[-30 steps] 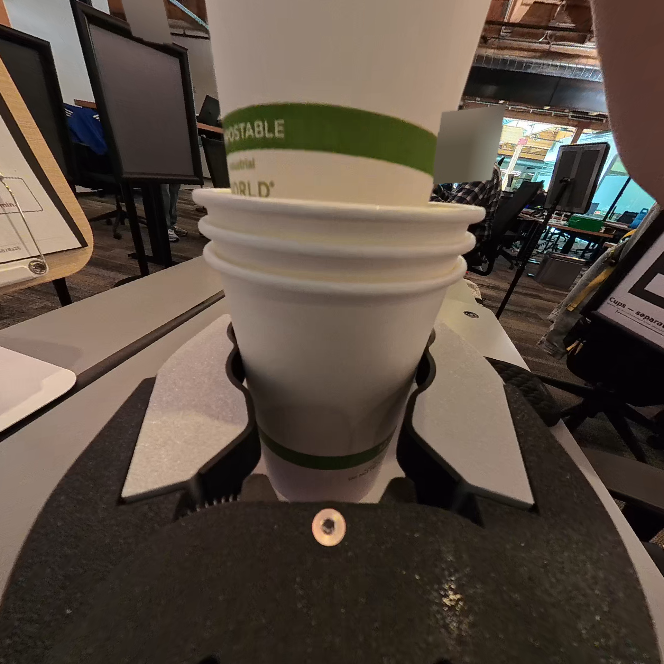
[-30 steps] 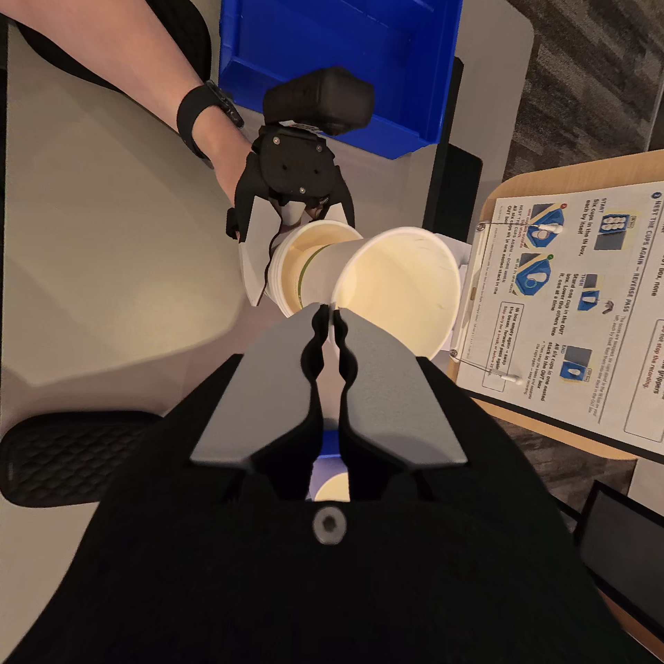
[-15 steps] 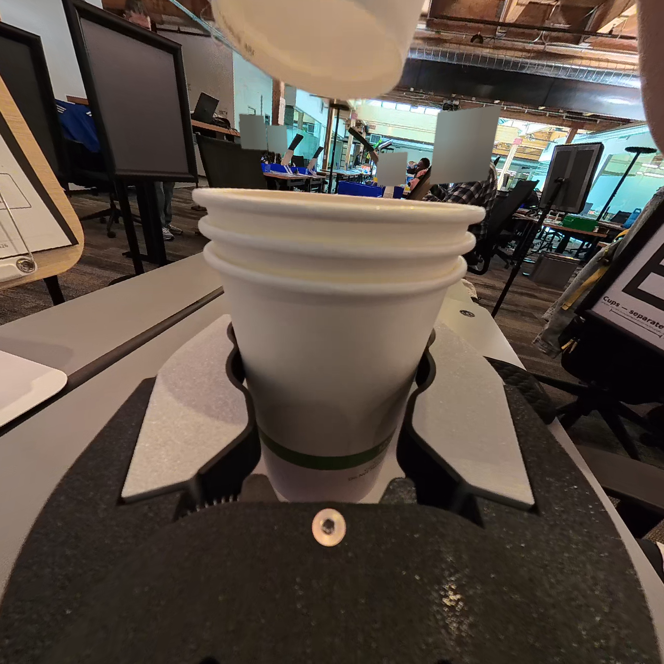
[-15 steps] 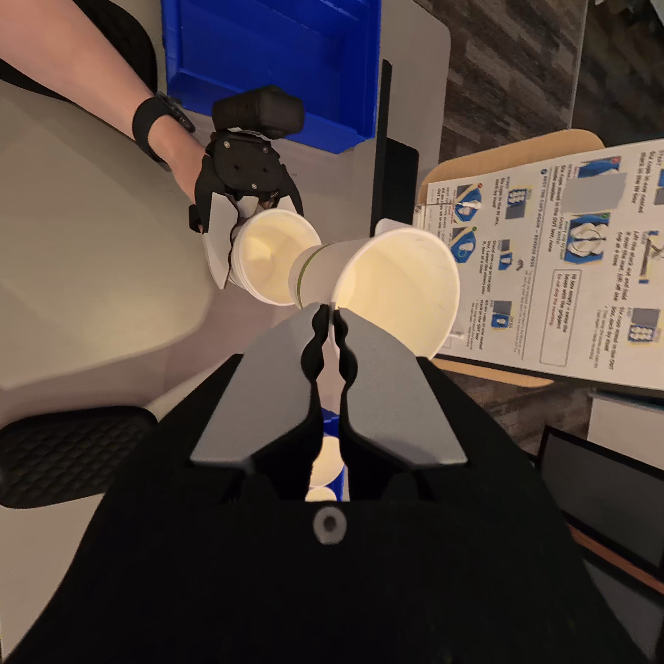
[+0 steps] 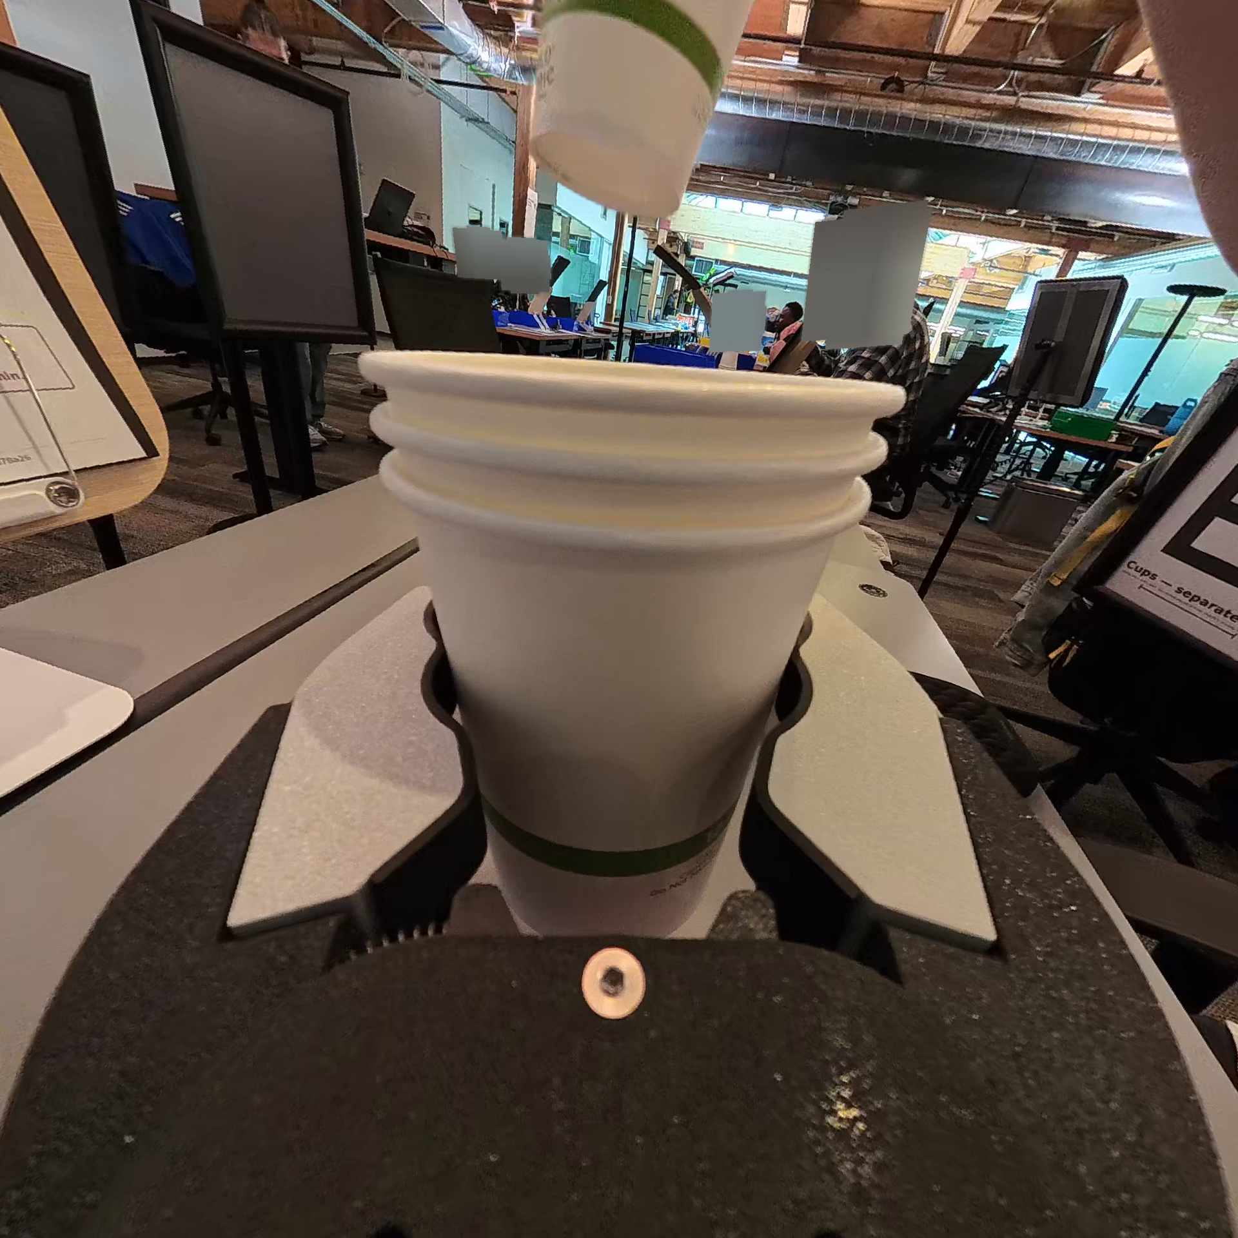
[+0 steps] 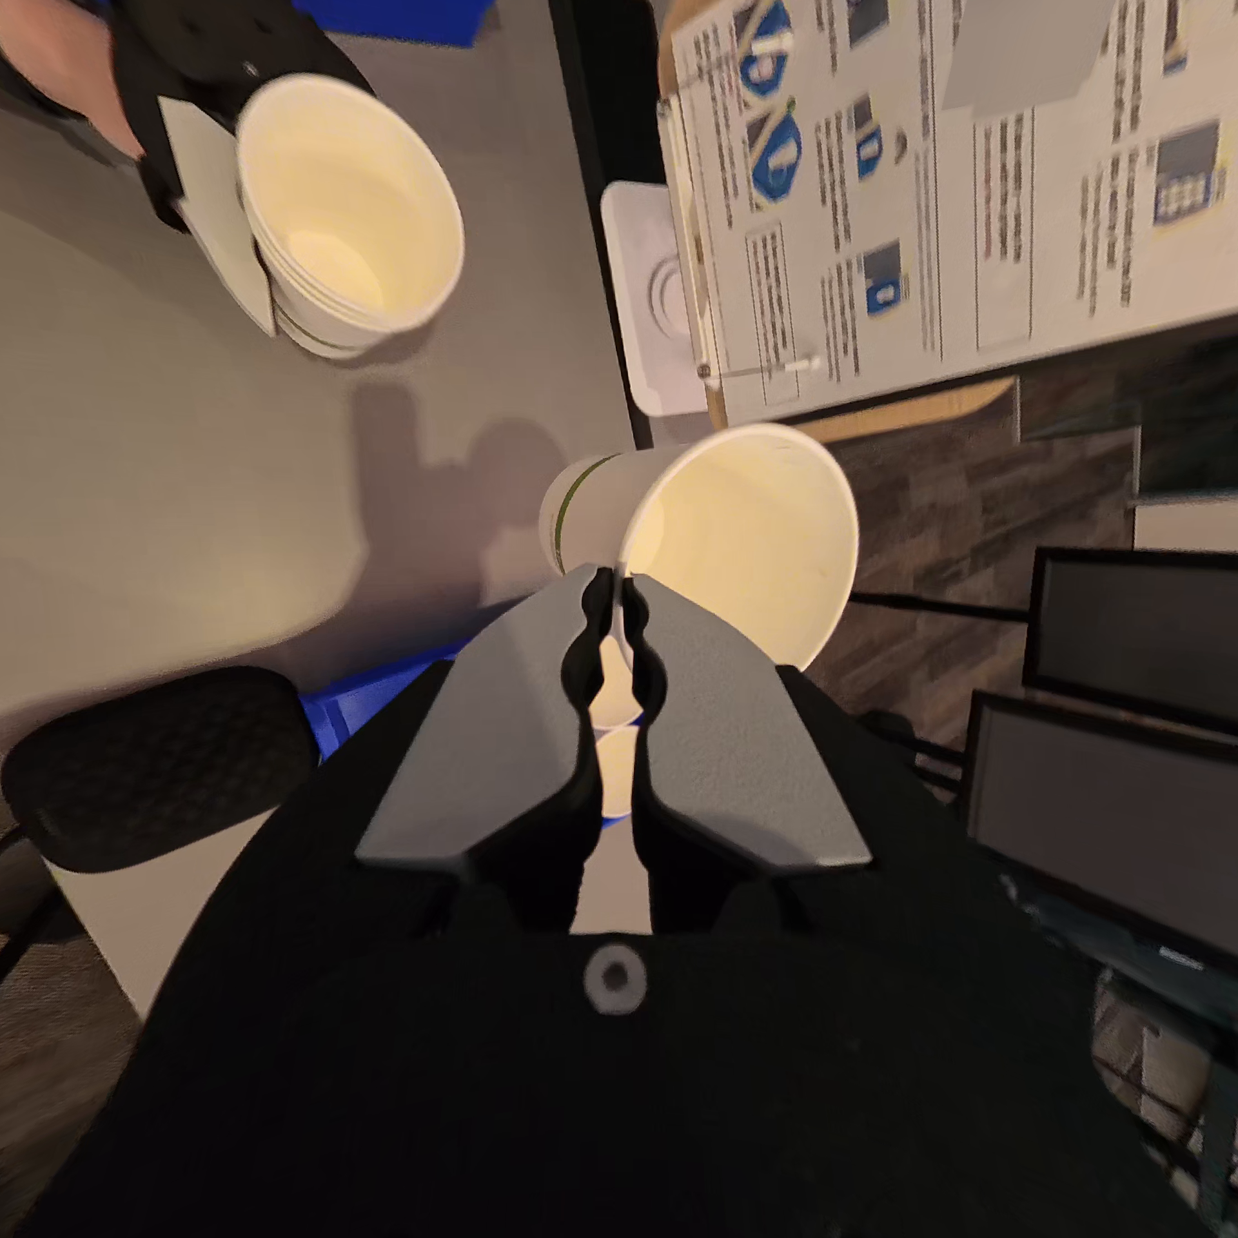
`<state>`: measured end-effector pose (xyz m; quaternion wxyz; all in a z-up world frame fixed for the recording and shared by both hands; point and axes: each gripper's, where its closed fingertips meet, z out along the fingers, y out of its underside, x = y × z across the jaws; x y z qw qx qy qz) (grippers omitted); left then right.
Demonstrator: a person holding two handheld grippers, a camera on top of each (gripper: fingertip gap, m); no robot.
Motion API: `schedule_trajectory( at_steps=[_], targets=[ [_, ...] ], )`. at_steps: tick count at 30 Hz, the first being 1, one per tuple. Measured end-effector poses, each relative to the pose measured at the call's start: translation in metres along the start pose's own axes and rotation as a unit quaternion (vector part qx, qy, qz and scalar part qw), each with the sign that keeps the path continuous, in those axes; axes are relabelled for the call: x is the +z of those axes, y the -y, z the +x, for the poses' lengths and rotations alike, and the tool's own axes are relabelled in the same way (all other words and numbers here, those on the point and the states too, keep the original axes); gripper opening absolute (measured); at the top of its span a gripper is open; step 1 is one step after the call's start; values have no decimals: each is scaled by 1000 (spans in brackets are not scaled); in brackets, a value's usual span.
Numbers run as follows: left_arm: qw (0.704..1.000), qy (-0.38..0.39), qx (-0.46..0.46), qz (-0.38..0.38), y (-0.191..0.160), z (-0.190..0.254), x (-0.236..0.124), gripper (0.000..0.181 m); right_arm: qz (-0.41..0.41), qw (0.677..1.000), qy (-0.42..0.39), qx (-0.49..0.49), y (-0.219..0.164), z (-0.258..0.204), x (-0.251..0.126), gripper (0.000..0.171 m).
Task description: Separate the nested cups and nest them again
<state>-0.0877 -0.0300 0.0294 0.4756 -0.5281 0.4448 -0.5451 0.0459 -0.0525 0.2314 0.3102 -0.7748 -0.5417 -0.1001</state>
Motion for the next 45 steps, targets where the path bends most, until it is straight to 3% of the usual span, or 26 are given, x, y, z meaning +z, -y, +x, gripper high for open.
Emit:
schedule_trajectory(
  at_steps=[10,16,24,32,45],
  targets=[
    [1000,4,-2,3,1,-4,-2,96,-92,991,5,94,-121,0,28,3],
    [1000,7,-3,4,2,-6,-3,96,-136,981,38,133,-195,-28,65,3],
    [1000,9,-5,5,2,-9,-4,96,-161,975,51,147,-263,-69,111,3],
    [1000,10,-5,5,1,-9,-4,96,-185,972,40,137,-303,-95,142,3],
    [1000,9,-5,3,1,-8,-4,96,-158,978,33,133,-304,-102,147,3]
  ],
)
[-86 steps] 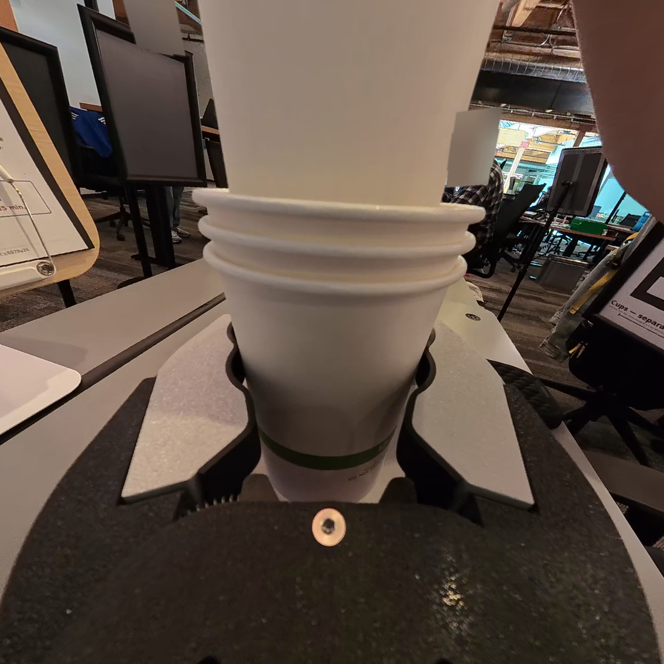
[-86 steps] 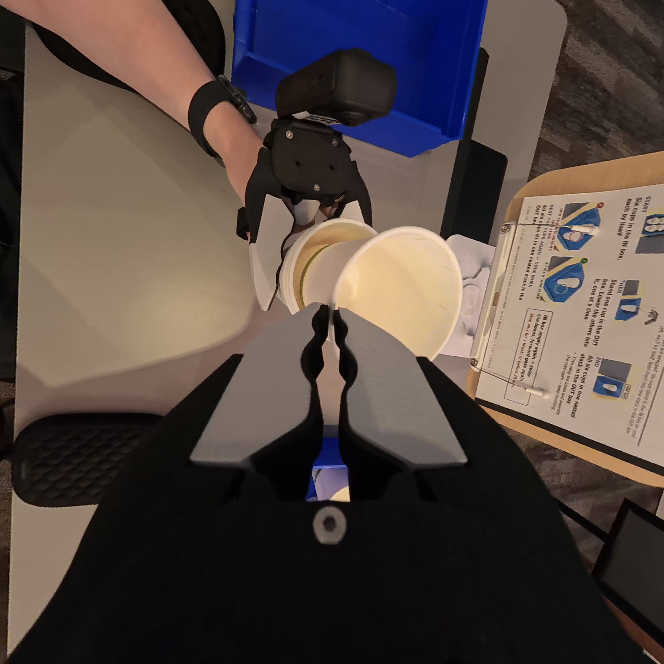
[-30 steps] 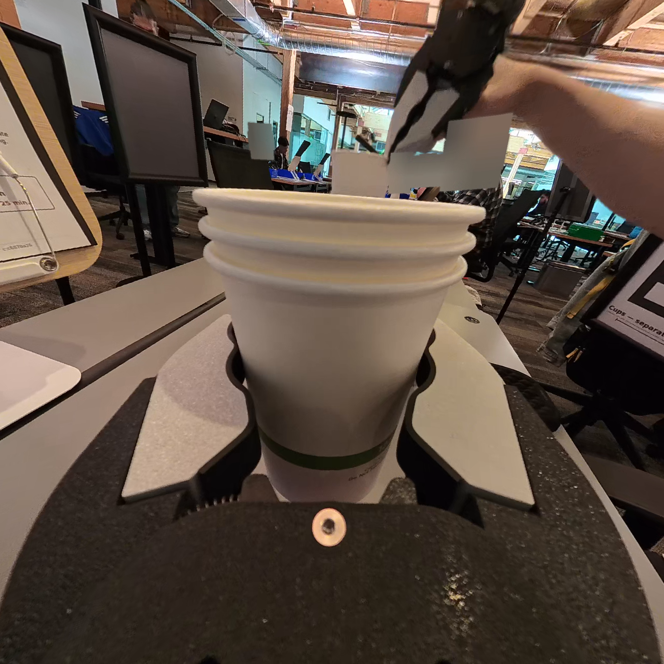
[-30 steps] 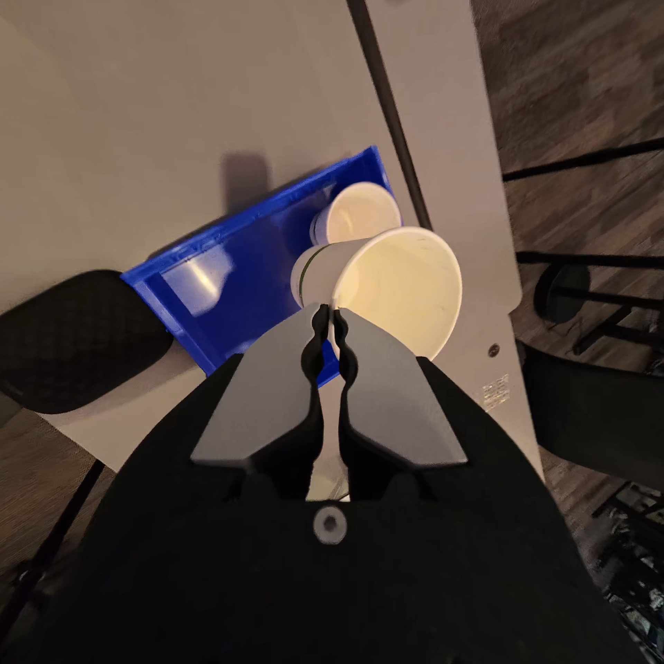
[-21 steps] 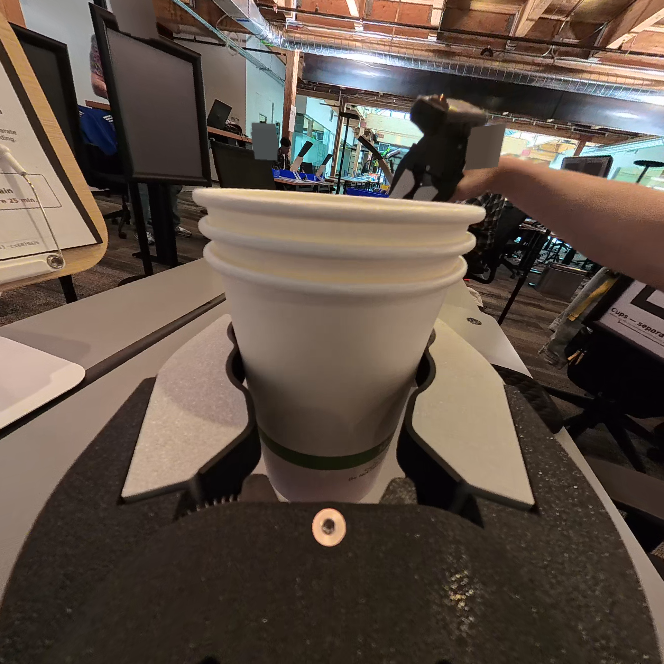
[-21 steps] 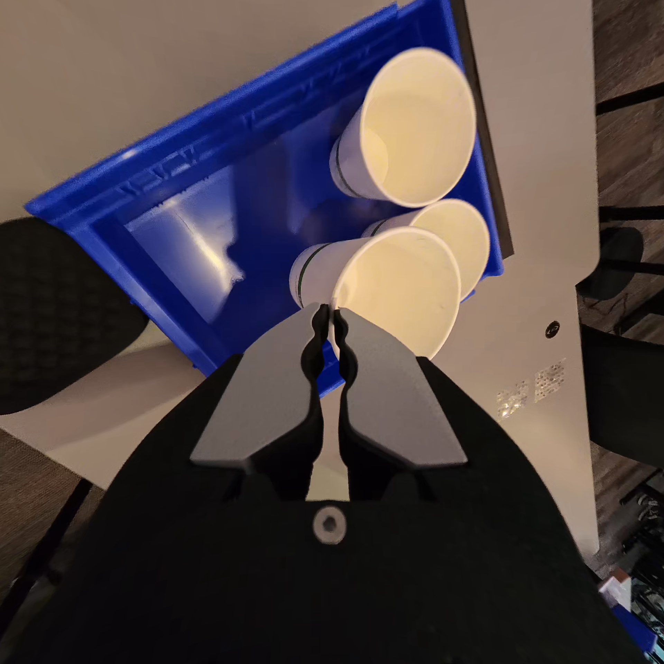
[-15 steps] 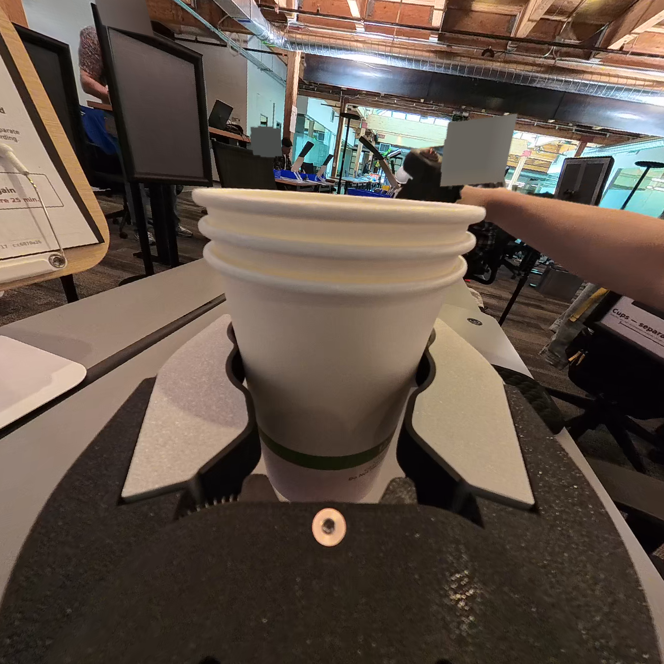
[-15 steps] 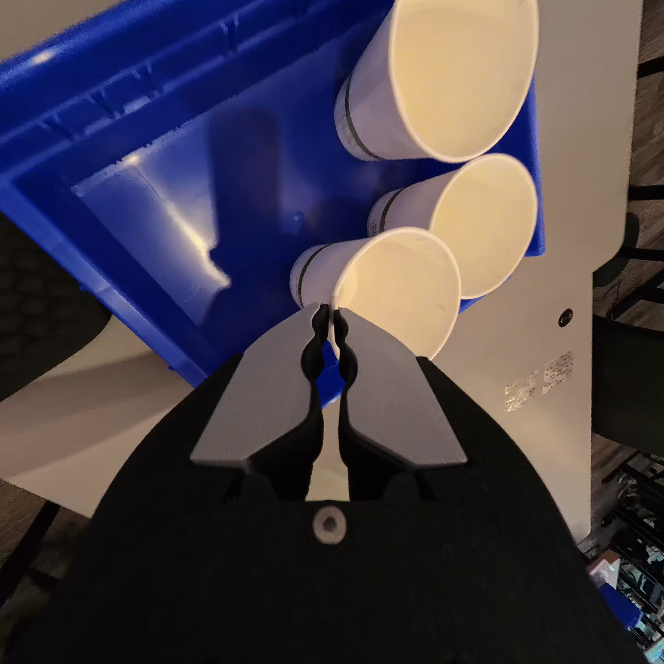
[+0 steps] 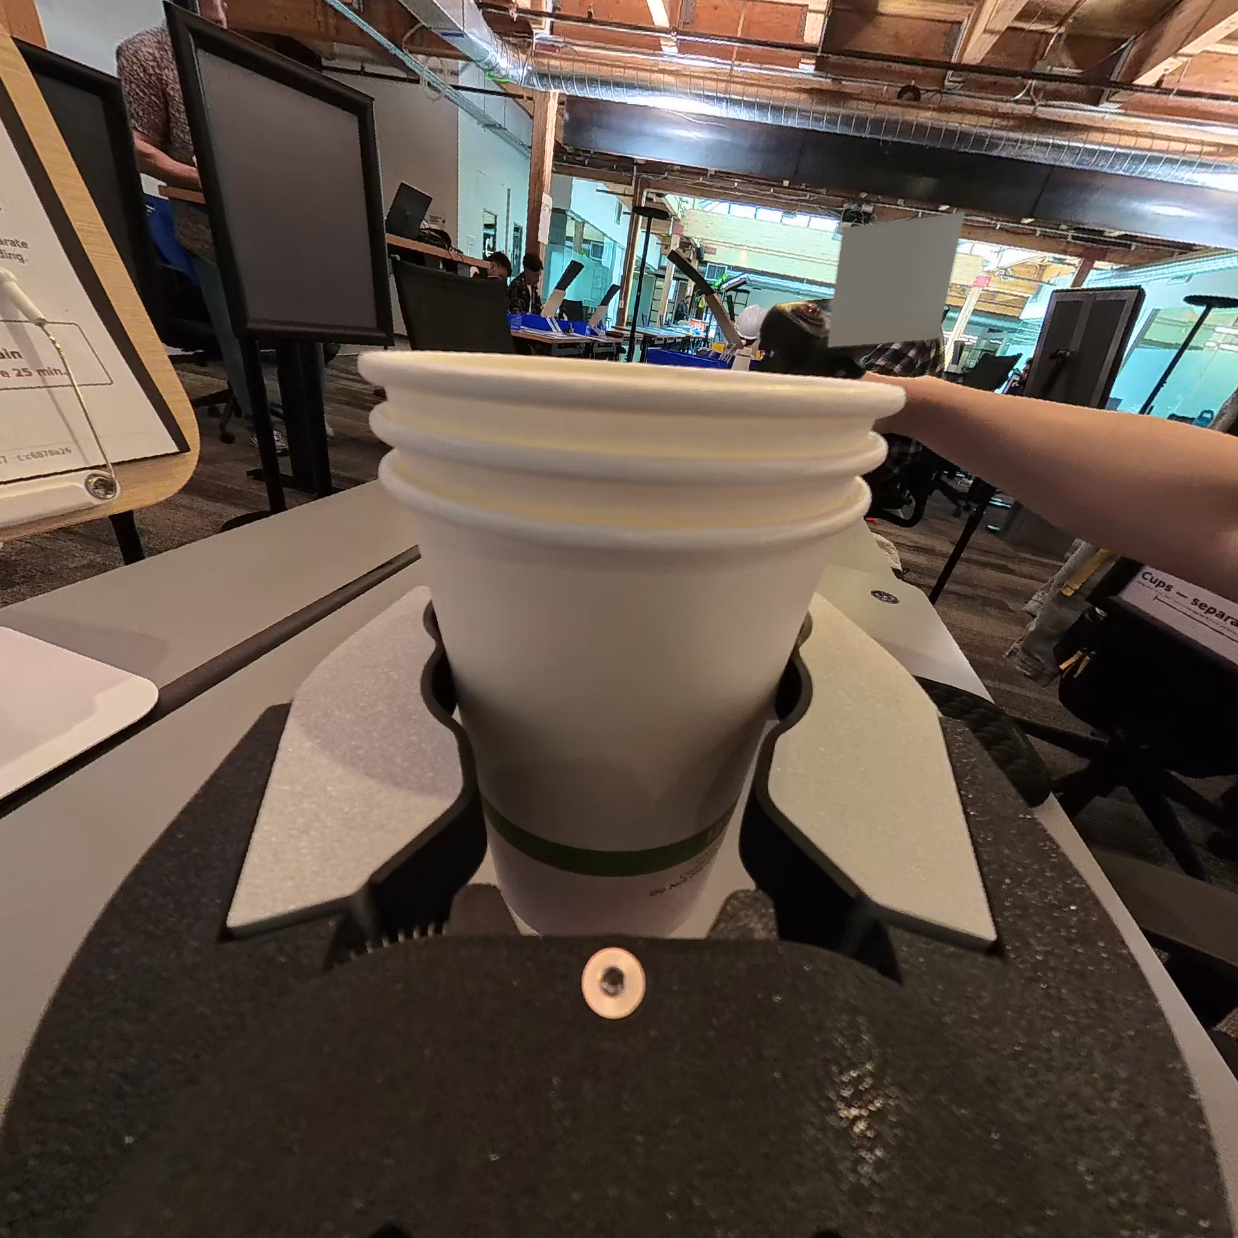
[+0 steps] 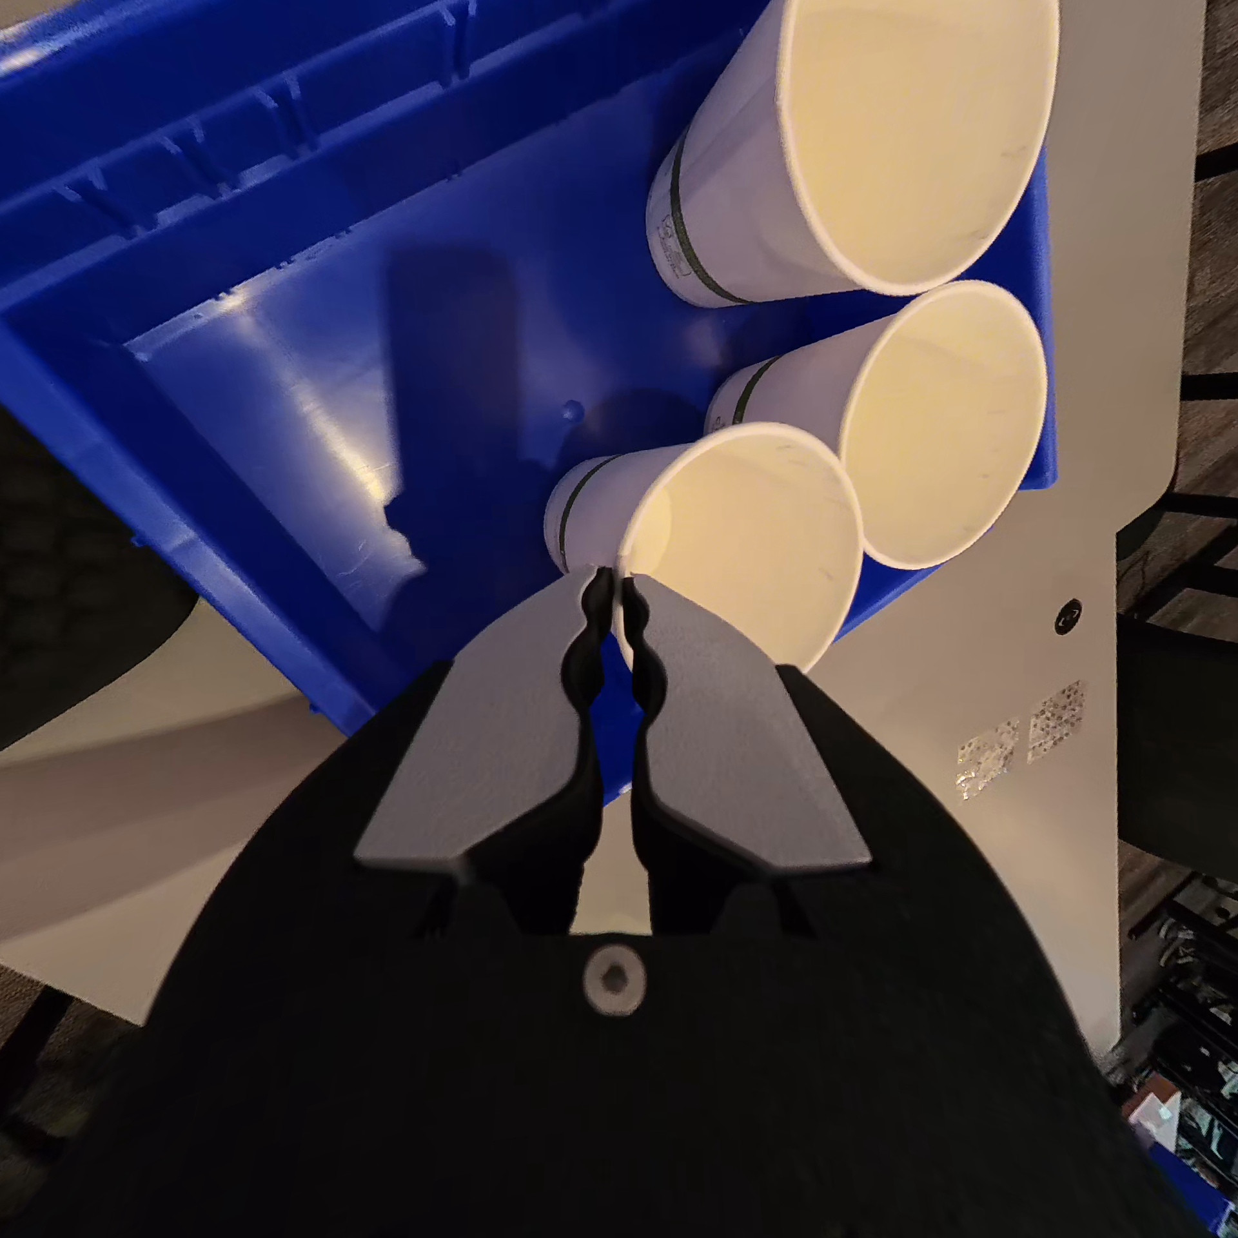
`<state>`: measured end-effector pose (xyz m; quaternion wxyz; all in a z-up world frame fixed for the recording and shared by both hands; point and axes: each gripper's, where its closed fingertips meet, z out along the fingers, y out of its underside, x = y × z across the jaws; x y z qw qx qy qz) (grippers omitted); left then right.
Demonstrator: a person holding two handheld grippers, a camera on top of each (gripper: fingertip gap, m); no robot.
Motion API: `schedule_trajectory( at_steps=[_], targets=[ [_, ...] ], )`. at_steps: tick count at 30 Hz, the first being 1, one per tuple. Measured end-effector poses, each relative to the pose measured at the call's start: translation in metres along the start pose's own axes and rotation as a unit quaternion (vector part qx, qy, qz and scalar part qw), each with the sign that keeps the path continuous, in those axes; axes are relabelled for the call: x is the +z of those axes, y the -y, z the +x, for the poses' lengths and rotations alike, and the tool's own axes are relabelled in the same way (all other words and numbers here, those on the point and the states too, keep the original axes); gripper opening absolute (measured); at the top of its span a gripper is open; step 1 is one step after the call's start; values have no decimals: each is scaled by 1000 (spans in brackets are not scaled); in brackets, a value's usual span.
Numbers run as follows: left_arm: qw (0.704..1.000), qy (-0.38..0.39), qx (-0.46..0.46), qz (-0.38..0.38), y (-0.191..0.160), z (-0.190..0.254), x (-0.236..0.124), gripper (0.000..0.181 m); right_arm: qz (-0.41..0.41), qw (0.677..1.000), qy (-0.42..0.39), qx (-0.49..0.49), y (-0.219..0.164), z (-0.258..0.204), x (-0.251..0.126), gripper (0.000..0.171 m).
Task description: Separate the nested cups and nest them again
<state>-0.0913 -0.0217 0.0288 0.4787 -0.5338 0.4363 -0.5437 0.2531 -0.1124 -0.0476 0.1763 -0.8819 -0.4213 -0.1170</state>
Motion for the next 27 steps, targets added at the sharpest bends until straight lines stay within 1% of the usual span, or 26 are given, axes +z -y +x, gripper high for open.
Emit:
schedule_trajectory(
  at_steps=[3,15,21,23,27],
  targets=[
    [1000,0,0,0,0,0,0,96,12,1000,-2,-2,4,-2,-4,3],
    [1000,-1,0,0,0,0,0,96,-13,1000,-3,-2,-8,-1,5,3],
    [1000,-1,0,-1,0,1,0,96,-8,1000,-9,-3,-8,1,5,4],
    [1000,-2,0,-2,-1,1,0,96,-12,1000,-8,0,-10,1,5,14],
    [1000,-2,0,1,1,1,0,96,0,1000,-7,-2,-8,0,-5,18]
  ],
)
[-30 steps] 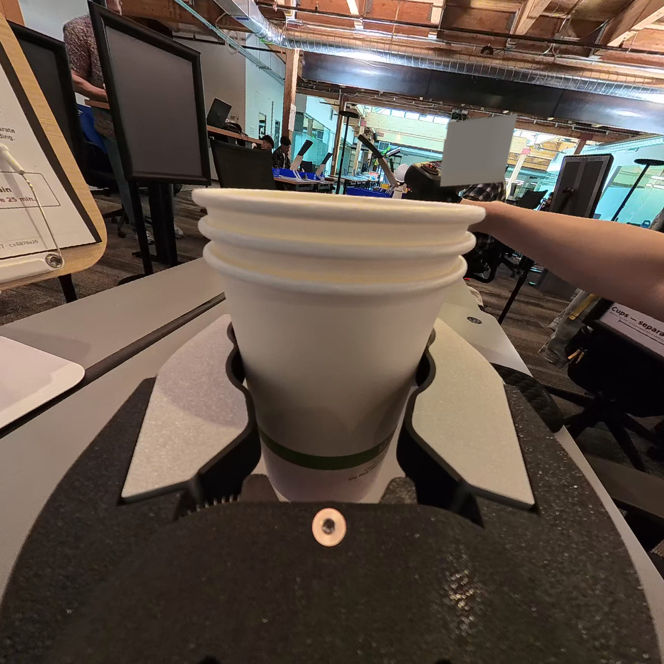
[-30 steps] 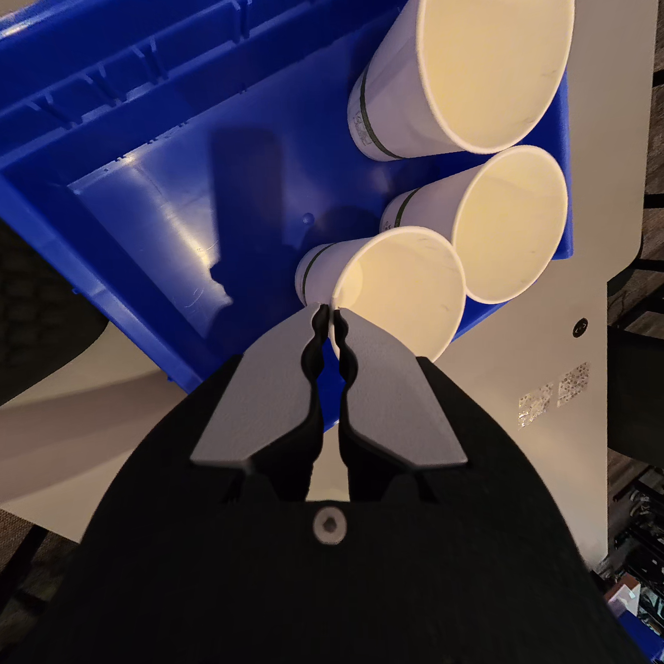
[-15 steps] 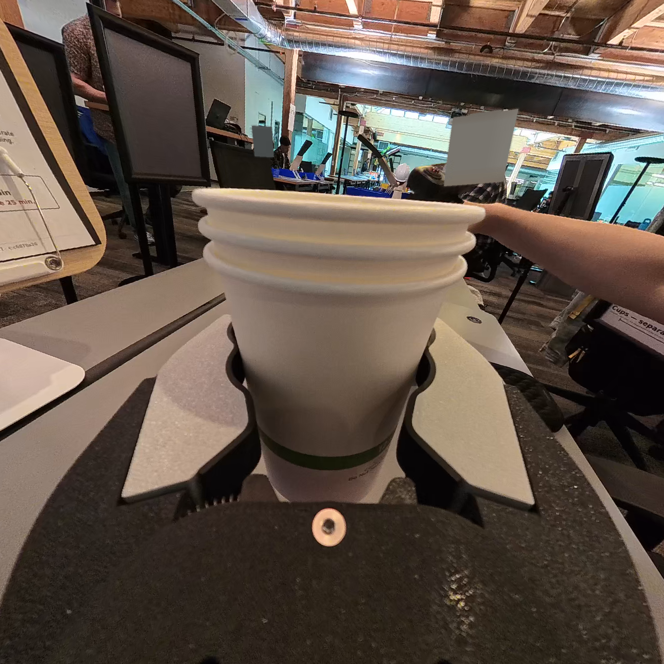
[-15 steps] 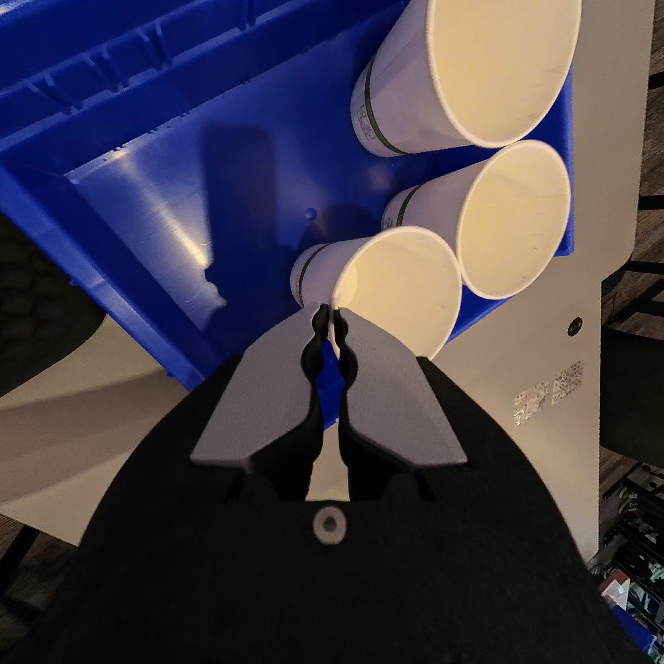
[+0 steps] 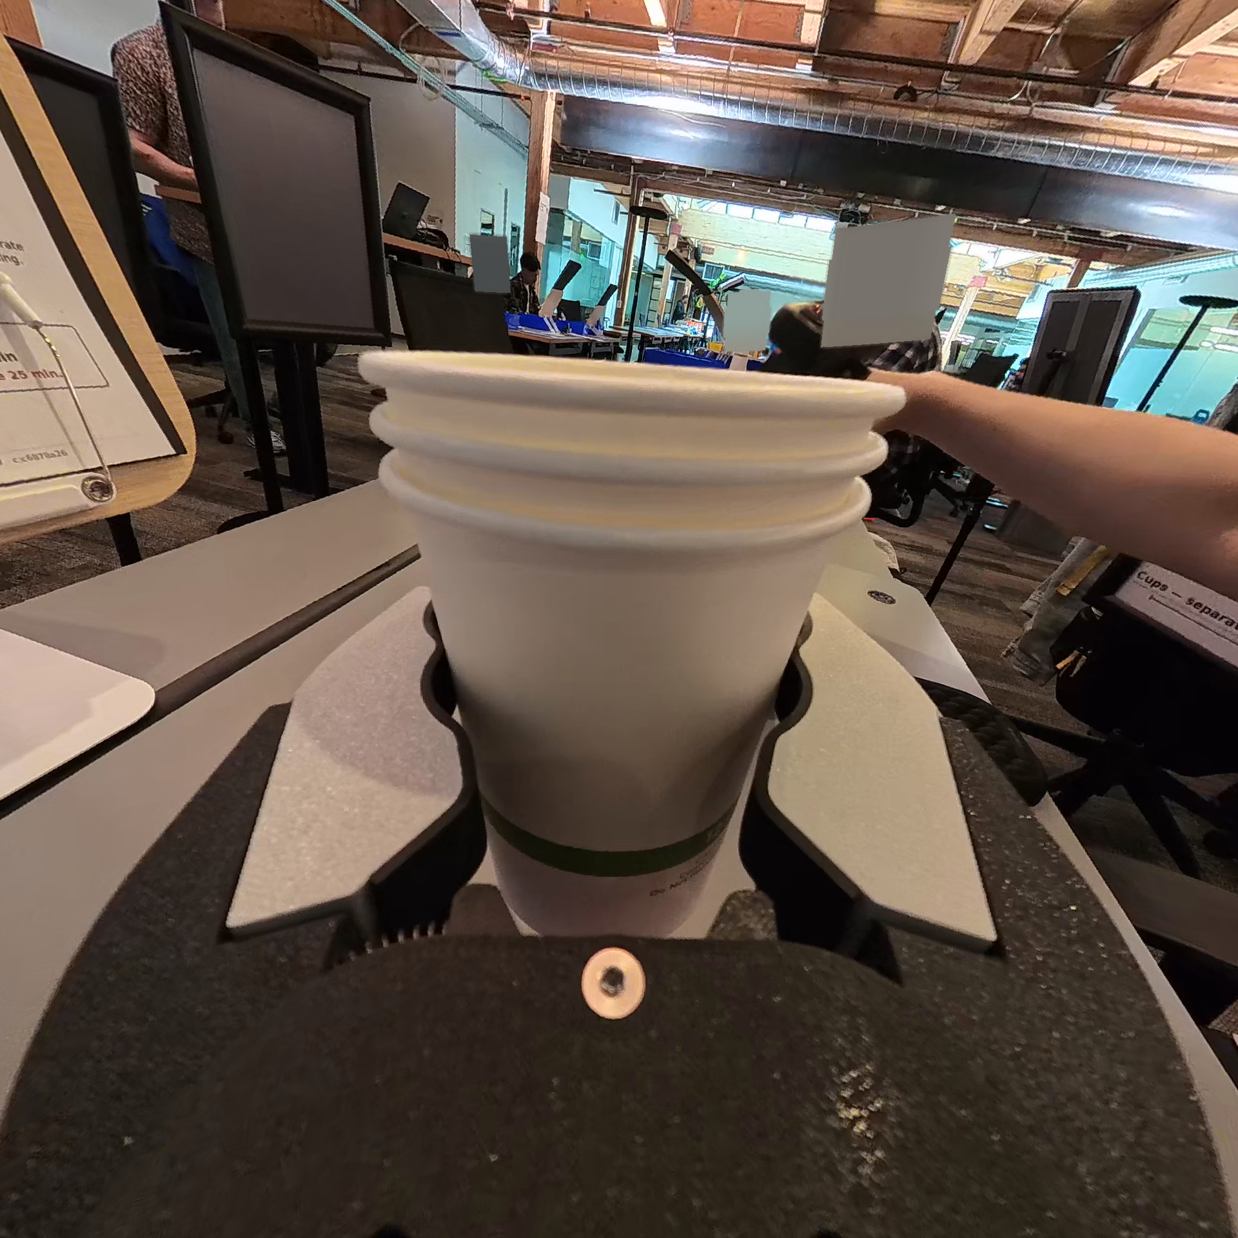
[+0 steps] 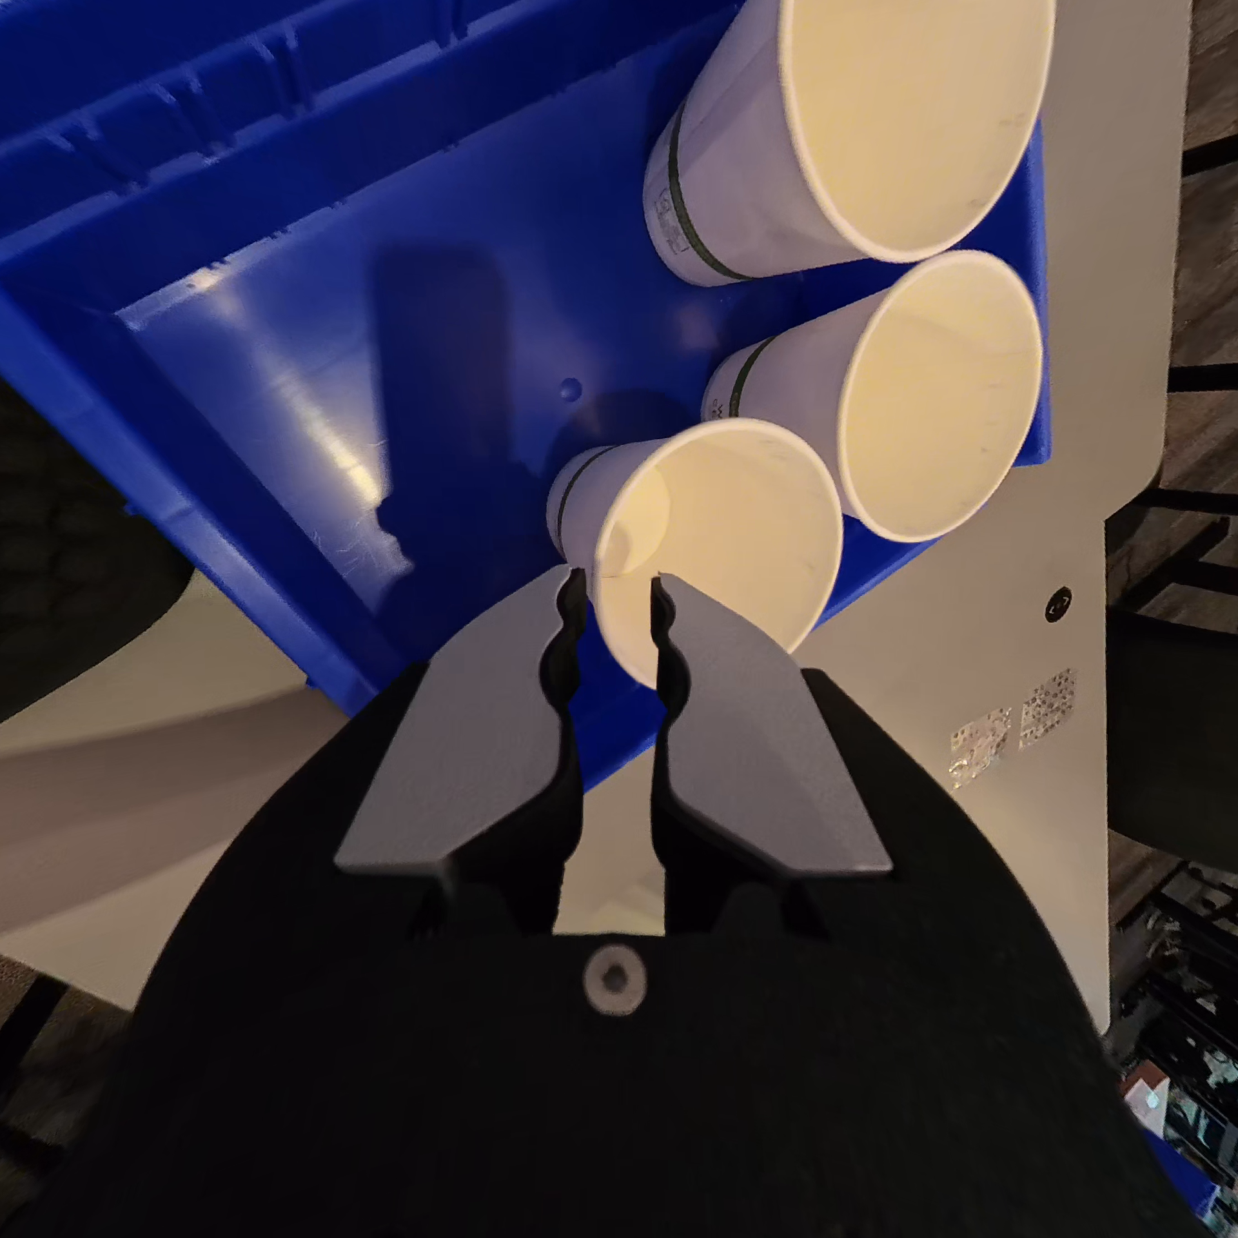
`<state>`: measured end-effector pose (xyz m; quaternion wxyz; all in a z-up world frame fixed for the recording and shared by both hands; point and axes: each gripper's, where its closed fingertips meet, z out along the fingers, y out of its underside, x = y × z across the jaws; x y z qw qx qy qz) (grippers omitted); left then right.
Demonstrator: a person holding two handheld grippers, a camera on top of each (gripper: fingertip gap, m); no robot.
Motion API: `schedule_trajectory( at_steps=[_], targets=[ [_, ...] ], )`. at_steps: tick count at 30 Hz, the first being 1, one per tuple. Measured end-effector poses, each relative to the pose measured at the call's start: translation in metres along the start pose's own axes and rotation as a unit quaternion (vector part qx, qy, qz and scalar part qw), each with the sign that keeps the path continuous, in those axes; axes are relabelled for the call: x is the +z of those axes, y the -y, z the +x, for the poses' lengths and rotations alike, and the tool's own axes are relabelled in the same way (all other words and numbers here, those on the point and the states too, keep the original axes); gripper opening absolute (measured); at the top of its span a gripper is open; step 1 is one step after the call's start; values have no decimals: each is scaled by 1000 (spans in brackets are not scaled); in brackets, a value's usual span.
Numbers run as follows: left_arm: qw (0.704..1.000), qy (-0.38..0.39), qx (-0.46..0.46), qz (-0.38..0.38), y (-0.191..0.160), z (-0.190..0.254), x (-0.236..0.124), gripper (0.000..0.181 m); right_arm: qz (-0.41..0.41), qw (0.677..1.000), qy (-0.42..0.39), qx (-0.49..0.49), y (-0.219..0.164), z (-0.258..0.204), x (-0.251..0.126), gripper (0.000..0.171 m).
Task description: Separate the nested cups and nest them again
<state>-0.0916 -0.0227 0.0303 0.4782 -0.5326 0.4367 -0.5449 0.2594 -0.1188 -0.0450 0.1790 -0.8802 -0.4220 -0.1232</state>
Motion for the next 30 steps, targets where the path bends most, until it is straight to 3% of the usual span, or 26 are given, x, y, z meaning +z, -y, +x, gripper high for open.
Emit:
schedule_trajectory(
  at_steps=[5,9,15,22,30],
  targets=[
    [1000,0,0,1,0,-1,1,96,27,998,-19,-57,34,-1,-43,18],
    [1000,0,1,-2,-2,0,2,96,96,987,-35,-120,114,-11,-99,18],
    [1000,1,6,-3,-1,2,1,96,168,961,42,-217,229,-65,-154,16],
    [1000,1,8,-14,-5,3,4,96,189,928,93,-308,314,-122,-167,16],
    [1000,-4,4,-16,-6,5,6,96,154,919,103,-349,346,-145,-145,17]
  ],
)
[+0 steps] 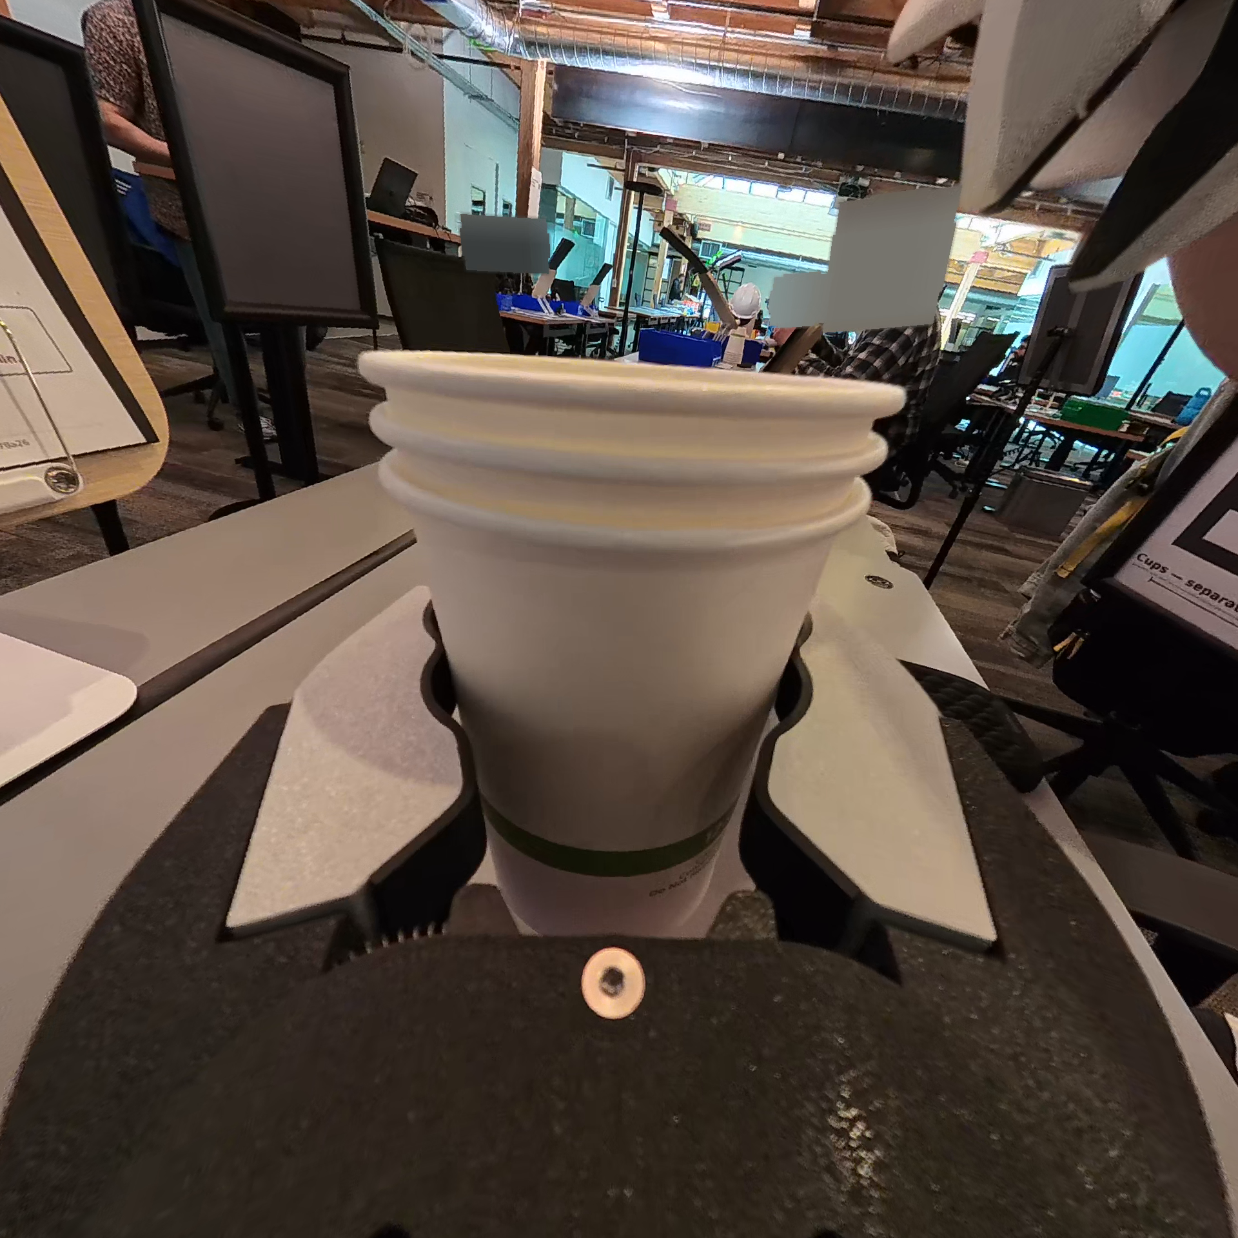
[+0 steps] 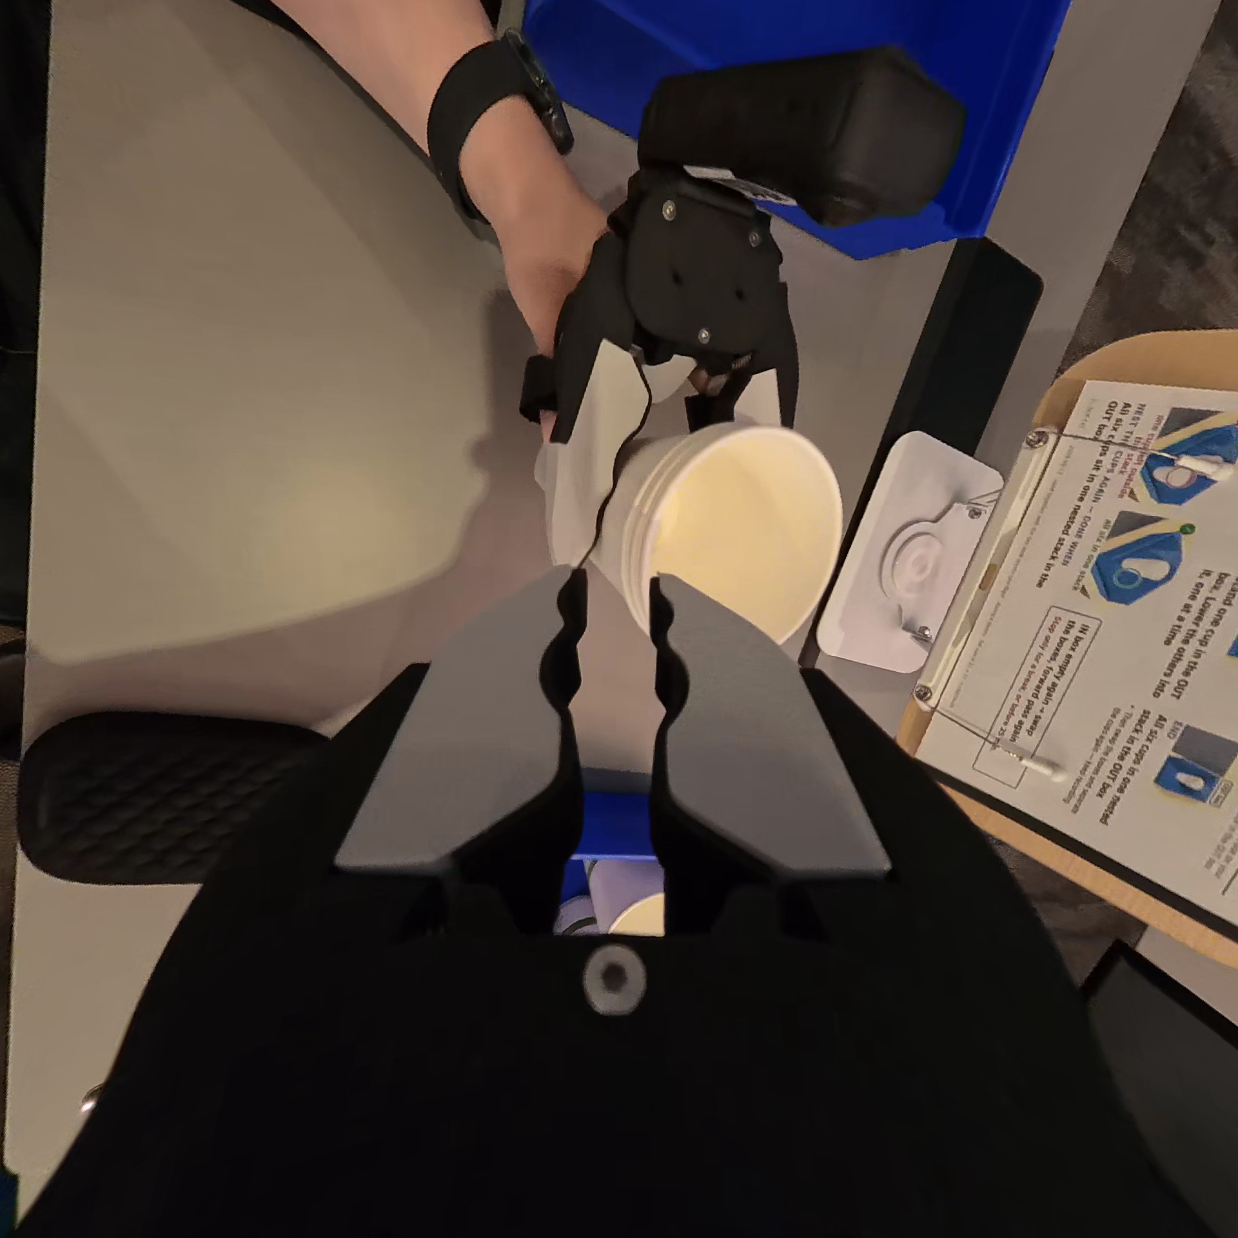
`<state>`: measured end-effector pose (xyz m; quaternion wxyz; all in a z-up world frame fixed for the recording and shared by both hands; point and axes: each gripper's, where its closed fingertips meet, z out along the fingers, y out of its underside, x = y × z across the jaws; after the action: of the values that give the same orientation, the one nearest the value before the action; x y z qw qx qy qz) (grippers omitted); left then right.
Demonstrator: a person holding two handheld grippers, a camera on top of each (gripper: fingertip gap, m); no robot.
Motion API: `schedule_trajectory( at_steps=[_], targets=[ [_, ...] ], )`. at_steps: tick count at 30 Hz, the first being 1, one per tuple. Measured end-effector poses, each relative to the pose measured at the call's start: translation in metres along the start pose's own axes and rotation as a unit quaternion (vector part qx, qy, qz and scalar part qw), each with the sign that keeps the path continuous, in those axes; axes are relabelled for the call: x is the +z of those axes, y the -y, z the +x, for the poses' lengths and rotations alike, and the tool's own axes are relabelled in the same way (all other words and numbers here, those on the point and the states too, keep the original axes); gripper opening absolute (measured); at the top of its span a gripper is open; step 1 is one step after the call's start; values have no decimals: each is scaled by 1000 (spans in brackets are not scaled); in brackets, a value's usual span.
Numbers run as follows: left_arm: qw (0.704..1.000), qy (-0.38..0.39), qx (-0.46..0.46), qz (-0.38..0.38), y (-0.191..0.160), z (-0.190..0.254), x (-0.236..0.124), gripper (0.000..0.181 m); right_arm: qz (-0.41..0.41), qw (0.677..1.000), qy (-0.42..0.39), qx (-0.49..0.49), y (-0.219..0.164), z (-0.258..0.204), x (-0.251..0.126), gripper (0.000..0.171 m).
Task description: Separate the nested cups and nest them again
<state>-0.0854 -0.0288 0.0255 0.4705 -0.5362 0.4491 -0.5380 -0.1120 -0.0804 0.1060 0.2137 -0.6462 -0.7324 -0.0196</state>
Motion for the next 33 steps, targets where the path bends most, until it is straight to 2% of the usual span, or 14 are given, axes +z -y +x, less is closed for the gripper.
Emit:
schedule_trajectory(
  at_steps=[7,10,33],
  targets=[
    [1000,-2,4,0,1,2,0,96,-17,1000,0,2,-5,9,24,15],
    [1000,-3,-5,2,1,0,0,96,-11,1000,12,16,-6,9,29,5],
    [999,-4,11,-32,-7,17,12,95,56,997,15,56,-20,-12,27,4]
  ],
)
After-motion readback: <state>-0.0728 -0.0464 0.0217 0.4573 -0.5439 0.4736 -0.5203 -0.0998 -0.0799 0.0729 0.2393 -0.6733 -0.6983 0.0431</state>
